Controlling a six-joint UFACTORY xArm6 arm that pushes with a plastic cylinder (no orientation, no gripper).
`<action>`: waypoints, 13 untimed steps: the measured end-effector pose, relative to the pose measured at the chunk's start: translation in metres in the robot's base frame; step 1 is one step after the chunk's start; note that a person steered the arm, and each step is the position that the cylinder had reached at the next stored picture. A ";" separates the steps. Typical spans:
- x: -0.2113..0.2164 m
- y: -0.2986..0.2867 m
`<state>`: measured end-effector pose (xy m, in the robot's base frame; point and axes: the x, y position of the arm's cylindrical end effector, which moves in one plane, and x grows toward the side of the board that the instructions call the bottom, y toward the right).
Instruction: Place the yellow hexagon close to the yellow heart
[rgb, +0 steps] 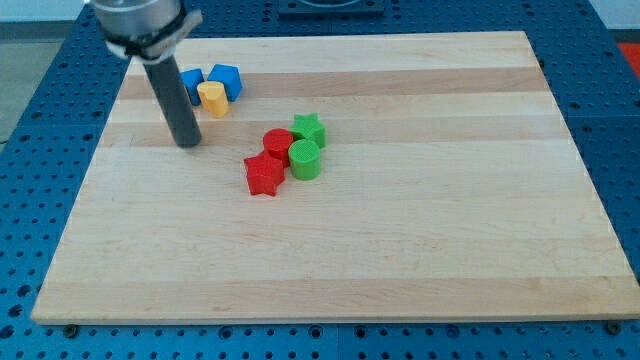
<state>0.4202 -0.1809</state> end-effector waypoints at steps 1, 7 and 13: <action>0.041 0.004; 0.064 0.136; -0.046 -0.104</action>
<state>0.3737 -0.2845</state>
